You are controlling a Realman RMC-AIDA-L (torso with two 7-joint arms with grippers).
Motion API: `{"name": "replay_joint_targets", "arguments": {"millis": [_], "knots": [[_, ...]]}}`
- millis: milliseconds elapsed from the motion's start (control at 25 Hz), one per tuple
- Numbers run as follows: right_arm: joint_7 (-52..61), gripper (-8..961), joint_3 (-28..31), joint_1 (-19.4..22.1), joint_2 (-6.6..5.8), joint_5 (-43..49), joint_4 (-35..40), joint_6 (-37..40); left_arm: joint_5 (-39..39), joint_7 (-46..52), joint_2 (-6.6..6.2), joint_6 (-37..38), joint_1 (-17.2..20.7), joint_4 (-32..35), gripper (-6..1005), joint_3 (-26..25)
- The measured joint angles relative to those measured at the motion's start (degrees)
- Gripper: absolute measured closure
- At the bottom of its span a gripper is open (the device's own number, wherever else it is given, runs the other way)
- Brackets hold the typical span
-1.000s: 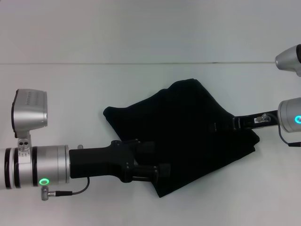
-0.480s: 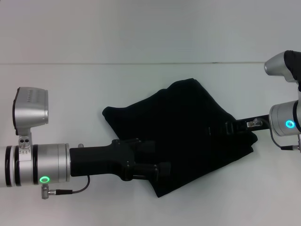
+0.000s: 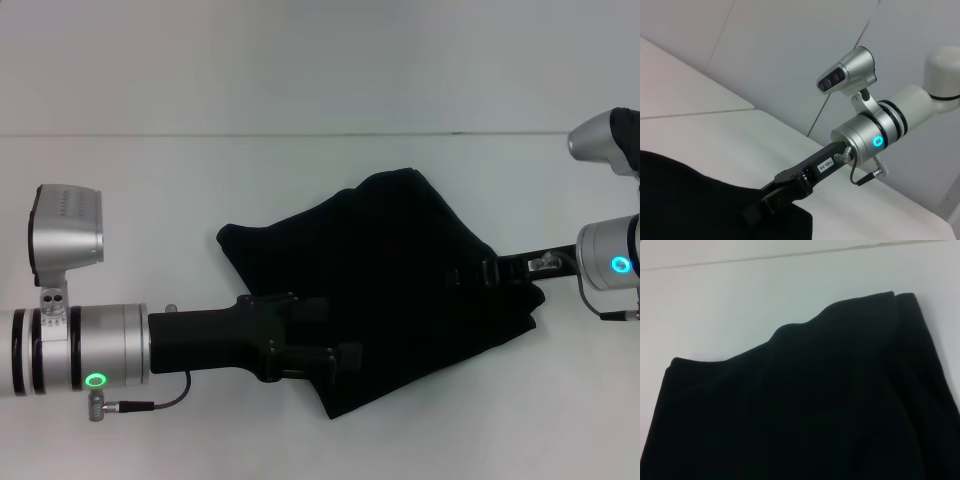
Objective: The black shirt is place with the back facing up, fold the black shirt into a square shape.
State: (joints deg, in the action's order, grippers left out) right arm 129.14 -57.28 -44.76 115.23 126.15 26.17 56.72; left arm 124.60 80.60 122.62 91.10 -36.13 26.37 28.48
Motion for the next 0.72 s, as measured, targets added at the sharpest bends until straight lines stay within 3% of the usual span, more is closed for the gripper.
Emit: {"name": "replay_joint_targets", "arguments": {"millis": [200, 320, 560, 720], "knots": [[0.02, 464, 0.15, 0.12, -0.19, -0.07, 0.02, 0.2, 0.0, 0.0, 0.05, -0.07, 0.0, 0.0, 100, 0.0], [-0.29, 708, 0.16, 0.07, -0.14, -0.1, -0.04, 0.25, 0.0, 0.0, 0.07, -0.07, 0.0, 0.0, 101, 0.0], [-0.15, 870, 0.16, 0.02, 0.06, -0.12, 0.13, -0.2, 0.01, 0.03, 0.08, -0.07, 0.0, 0.0, 103, 0.0], [0.04, 868, 0.16, 0.09, 0.07, -0.13, 0.14, -0.57, 0.01, 0.05, 0.07, -0.12, 0.0, 0.0, 105, -0.02]]}}
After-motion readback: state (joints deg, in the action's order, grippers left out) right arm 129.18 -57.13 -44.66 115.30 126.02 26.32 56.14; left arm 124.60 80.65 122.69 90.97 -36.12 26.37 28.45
